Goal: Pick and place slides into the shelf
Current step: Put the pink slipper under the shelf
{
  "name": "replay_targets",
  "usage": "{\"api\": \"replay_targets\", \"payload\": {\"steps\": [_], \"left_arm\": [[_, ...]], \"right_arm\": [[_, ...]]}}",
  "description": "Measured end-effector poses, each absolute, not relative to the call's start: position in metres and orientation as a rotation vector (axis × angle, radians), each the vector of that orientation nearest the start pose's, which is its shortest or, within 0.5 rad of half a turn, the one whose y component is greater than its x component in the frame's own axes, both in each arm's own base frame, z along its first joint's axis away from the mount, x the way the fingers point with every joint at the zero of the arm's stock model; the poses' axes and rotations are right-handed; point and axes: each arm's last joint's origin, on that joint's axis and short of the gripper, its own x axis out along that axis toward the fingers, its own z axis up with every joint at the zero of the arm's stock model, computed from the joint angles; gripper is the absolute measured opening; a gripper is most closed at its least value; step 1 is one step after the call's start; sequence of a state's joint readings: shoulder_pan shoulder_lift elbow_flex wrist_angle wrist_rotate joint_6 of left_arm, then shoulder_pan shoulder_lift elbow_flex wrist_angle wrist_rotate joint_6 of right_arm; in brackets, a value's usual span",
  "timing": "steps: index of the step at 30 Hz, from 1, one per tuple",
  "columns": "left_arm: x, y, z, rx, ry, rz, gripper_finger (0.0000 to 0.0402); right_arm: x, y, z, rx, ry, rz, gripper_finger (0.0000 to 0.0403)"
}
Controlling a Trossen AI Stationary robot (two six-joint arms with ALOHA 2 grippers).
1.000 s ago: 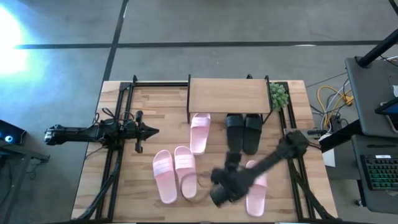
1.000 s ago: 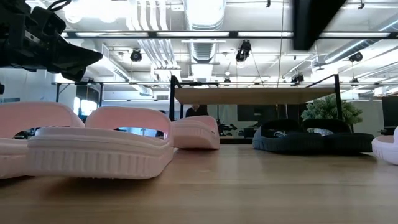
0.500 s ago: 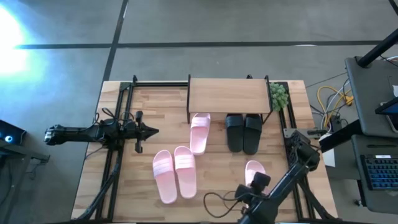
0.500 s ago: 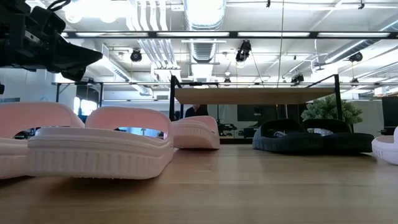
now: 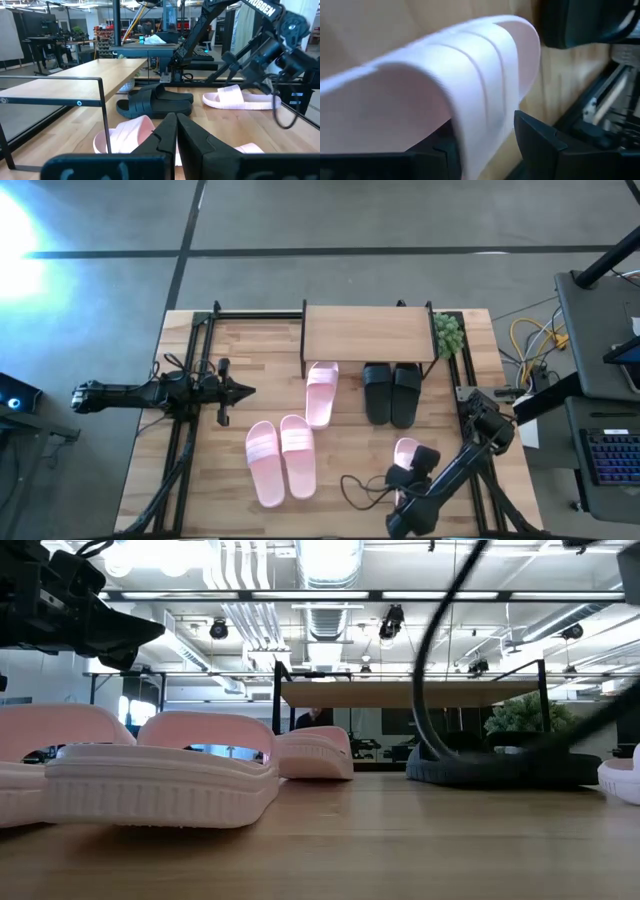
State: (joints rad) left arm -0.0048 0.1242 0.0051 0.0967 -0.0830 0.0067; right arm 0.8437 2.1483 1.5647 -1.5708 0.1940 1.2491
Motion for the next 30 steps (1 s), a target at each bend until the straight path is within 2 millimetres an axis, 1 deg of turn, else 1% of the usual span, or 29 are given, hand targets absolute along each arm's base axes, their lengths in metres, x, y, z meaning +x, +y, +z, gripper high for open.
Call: {"api": "replay_targets", "payload": {"steps": [4, 8, 11, 15, 16, 18, 20, 24, 27, 30], "left_arm": [[0.105, 0.002, 0.165, 0.008, 0.022, 0.078, 0.0000], [0.105, 0.002, 0.165, 0.008, 0.023, 0.078, 0.0000], [0.105, 0.002, 0.164, 0.008, 0.023, 0.079, 0.0000], [0.105, 0.002, 0.165, 0.008, 0.023, 0.078, 0.0000], [0.105, 0.002, 0.165, 0.008, 0.023, 0.079, 0.0000], [0.105, 0.002, 0.164, 0.008, 0.023, 0.078, 0.0000], [0.105, 0.002, 0.165, 0.008, 0.023, 0.078, 0.0000], [0.105, 0.002, 0.165, 0.008, 0.022, 0.078, 0.0000], [0.105, 0.002, 0.165, 0.008, 0.023, 0.078, 0.0000], [0.105, 0.002, 0.165, 0.008, 0.022, 0.078, 0.0000]], "right_arm": [[0.233, 0.247, 0.150, -0.264, 1.656, -0.771, 0.0155], [0.235, 0.234, 0.143, -0.300, 1.674, -0.797, 0.0147], [0.242, 0.227, 0.143, -0.311, 1.646, -0.814, 0.0114], [0.250, 0.223, 0.143, -0.303, 1.626, -0.801, 0.0037], [0.251, 0.223, 0.144, -0.296, 1.622, -0.789, 0.0023], [0.254, 0.226, 0.147, -0.273, 1.607, -0.775, 0.0015], [0.257, 0.229, 0.155, -0.234, 1.585, -0.765, 0.0012], [0.267, 0.242, 0.181, -0.163, 1.503, -0.706, 0.0010], [0.280, 0.251, 0.207, -0.129, 1.360, -0.656, 0.0010], [0.297, 0.248, 0.230, -0.110, 1.214, -0.648, 0.0010]]}}
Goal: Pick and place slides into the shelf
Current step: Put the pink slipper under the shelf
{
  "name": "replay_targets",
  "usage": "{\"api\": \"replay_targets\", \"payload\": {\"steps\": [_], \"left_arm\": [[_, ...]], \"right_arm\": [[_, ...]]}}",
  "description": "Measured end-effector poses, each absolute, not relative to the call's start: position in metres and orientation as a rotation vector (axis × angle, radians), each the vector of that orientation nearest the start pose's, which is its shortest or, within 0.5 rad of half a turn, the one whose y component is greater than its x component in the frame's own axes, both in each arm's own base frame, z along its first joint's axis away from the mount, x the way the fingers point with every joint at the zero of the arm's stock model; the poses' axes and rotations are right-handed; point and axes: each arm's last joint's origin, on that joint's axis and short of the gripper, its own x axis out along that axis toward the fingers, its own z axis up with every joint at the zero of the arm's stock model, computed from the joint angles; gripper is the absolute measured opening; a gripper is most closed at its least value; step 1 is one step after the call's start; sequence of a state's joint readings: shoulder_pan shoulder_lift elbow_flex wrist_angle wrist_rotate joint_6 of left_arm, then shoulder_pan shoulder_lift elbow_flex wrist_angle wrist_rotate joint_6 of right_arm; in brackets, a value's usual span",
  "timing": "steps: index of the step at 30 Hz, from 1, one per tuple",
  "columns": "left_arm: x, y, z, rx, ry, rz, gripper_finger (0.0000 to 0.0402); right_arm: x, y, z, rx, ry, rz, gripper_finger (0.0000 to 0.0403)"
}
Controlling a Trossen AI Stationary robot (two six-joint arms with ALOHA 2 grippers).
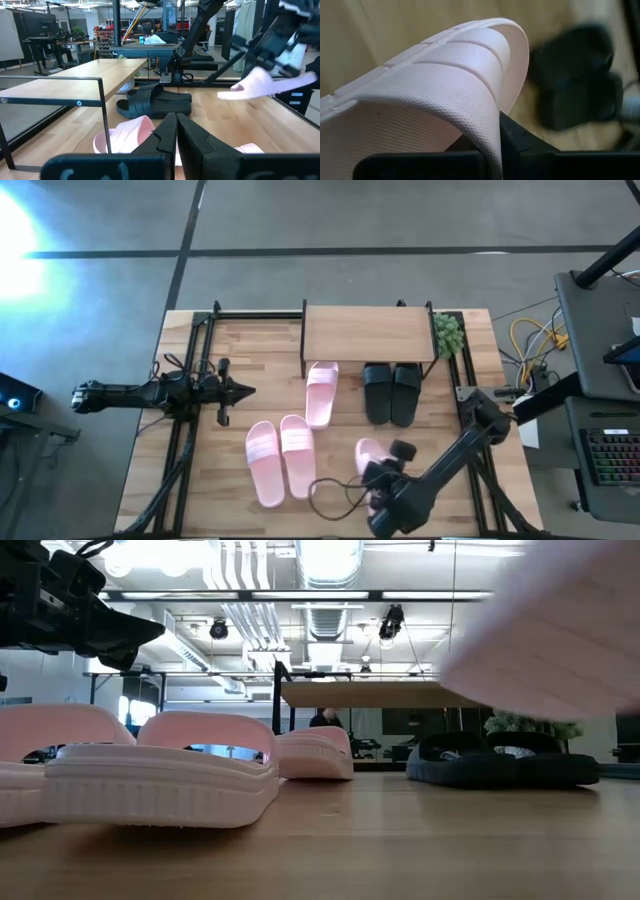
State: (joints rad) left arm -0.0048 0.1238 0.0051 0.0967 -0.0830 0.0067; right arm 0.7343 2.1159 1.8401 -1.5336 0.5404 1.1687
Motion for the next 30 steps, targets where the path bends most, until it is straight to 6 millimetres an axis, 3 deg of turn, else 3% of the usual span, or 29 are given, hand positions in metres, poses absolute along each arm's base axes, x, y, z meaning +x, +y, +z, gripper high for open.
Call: {"api": "replay_targets", "payload": {"steps": [4, 10, 21, 30], "left_arm": [[0.105, 0.002, 0.165, 0.008, 0.022, 0.078, 0.0000], [0.105, 0.002, 0.165, 0.008, 0.022, 0.078, 0.0000], [0.105, 0.002, 0.165, 0.008, 0.023, 0.078, 0.0000], [0.105, 0.002, 0.165, 0.008, 0.022, 0.078, 0.0000]], "right_arm": [[0.322, 0.224, 0.244, -0.122, 1.148, -0.683, 0.0011], [0.348, 0.175, 0.237, -0.132, 1.228, -0.763, 0.0012], [0.371, 0.116, 0.234, -0.079, 1.137, -0.980, 0.0012], [0.389, 0.072, 0.227, -0.195, 1.228, -0.910, 0.0013]]}}
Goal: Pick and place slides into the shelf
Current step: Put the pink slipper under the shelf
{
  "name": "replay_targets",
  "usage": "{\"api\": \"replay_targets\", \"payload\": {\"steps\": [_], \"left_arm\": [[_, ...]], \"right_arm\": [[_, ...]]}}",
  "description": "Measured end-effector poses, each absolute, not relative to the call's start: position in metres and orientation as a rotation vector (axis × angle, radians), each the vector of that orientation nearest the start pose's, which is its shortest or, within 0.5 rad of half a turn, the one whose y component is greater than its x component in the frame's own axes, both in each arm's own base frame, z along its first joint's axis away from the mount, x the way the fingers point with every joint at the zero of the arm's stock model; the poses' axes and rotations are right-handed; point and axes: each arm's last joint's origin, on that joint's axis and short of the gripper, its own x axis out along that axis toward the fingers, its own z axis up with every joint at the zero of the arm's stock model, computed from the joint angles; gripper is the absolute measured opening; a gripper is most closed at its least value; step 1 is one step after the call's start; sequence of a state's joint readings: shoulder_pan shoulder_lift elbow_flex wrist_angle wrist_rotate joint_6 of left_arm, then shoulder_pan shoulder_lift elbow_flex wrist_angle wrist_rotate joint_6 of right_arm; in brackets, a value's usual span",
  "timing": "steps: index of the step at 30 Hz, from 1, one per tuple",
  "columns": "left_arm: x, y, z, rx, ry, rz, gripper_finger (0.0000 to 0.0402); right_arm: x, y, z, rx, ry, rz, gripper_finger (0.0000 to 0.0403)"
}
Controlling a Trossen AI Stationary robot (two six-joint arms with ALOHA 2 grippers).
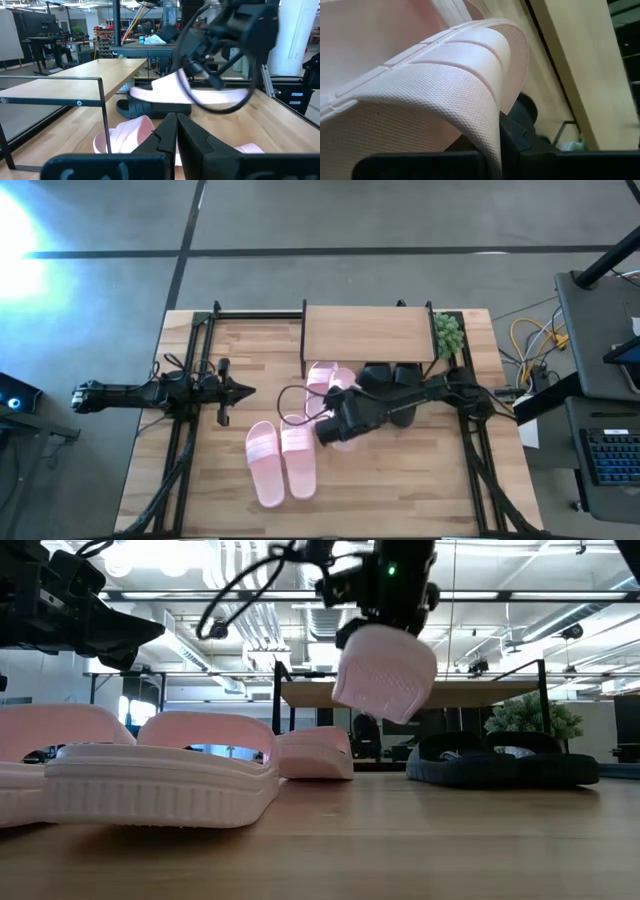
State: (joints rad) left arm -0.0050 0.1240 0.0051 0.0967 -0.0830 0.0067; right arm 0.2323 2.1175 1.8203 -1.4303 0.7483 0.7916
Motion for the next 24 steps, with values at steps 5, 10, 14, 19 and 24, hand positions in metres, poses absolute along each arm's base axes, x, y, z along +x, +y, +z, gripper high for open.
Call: {"api": "replay_targets", "payload": {"steps": [5, 10, 14, 19, 24], "left_arm": [[0.105, 0.002, 0.165, 0.008, 0.023, 0.078, 0.0000], [0.105, 0.002, 0.165, 0.008, 0.023, 0.079, 0.0000], [0.105, 0.002, 0.165, 0.008, 0.023, 0.078, 0.0000], [0.105, 0.002, 0.165, 0.008, 0.023, 0.078, 0.0000], [0.105, 0.002, 0.164, 0.008, 0.023, 0.078, 0.0000]], "right_arm": [[0.389, 0.048, 0.218, -0.221, 1.287, -0.939, 0.0013], [0.391, 0.033, 0.209, -0.239, 1.324, -0.925, 0.0013], [0.400, 0.026, 0.207, -0.250, 1.307, -0.856, 0.0013], [0.401, 0.016, 0.205, -0.254, 1.318, -0.855, 0.0013], [0.397, 0.012, 0.198, -0.225, 1.325, -0.900, 0.0013]]}}
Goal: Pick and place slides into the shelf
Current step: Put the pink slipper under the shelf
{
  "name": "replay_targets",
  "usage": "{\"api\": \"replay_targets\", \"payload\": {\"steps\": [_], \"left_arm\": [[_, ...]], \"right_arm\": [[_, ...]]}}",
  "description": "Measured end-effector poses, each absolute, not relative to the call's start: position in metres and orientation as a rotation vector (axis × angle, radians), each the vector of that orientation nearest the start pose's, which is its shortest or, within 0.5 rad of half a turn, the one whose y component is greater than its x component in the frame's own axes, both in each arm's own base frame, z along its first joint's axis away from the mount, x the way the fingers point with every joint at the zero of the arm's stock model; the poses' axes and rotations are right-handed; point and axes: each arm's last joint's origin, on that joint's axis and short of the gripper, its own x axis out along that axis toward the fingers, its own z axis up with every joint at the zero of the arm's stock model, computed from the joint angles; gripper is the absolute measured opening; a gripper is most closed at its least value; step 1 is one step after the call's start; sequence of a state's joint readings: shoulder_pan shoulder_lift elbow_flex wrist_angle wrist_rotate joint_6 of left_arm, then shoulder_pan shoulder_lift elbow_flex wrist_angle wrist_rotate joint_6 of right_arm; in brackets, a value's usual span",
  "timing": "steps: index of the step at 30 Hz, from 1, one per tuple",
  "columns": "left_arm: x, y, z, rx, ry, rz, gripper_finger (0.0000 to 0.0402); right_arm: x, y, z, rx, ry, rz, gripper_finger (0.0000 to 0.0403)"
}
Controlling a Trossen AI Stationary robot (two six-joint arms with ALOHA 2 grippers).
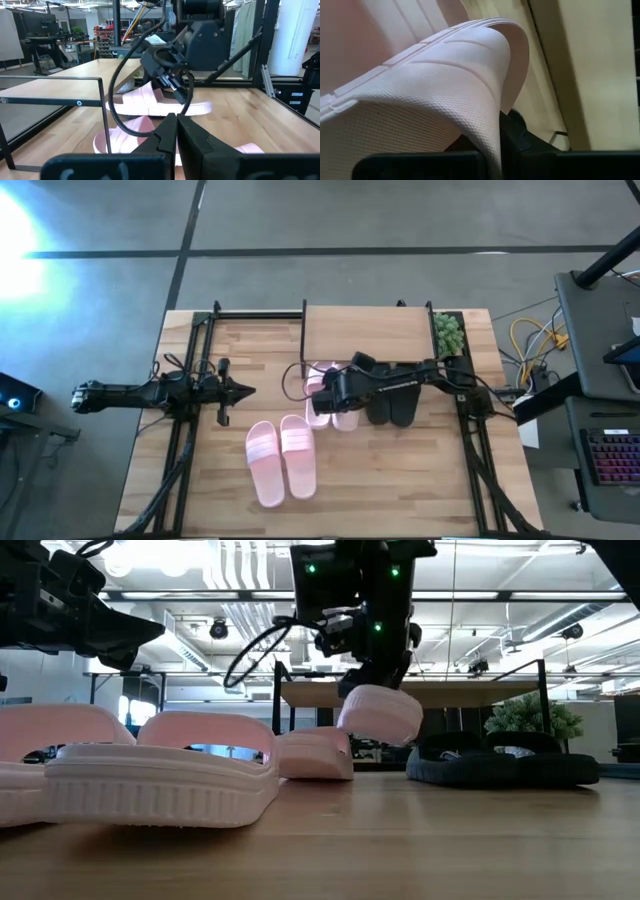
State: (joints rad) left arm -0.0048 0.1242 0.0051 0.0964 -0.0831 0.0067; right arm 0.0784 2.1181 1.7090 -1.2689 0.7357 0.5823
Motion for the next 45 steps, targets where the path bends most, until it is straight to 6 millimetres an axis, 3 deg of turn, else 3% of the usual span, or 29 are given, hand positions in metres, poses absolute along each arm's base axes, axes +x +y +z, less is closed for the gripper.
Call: {"api": "replay_targets", "payload": {"steps": [9, 21, 30, 36, 40, 45], "left_arm": [[0.105, 0.002, 0.165, 0.008, 0.023, 0.078, 0.0000], [0.105, 0.002, 0.165, 0.008, 0.023, 0.078, 0.0000], [0.105, 0.002, 0.164, 0.008, 0.023, 0.078, 0.0000], [0.105, 0.002, 0.165, 0.008, 0.023, 0.078, 0.0000], [0.105, 0.002, 0.165, 0.008, 0.023, 0.078, 0.0000], [0.105, 0.002, 0.164, 0.008, 0.023, 0.078, 0.0000]], "right_arm": [[0.385, 0.013, 0.176, -0.173, 1.377, -0.924, 0.0013], [0.375, 0.005, 0.172, -0.181, 1.437, -0.977, 0.0013], [0.383, 0.006, 0.169, -0.236, 1.454, -0.840, 0.0013], [0.384, 0.005, 0.170, -0.249, 1.448, -0.837, 0.0014], [0.384, 0.004, 0.169, -0.237, 1.452, -0.833, 0.0032], [0.384, 0.004, 0.169, -0.194, 1.468, -0.813, 0.0087]]}}
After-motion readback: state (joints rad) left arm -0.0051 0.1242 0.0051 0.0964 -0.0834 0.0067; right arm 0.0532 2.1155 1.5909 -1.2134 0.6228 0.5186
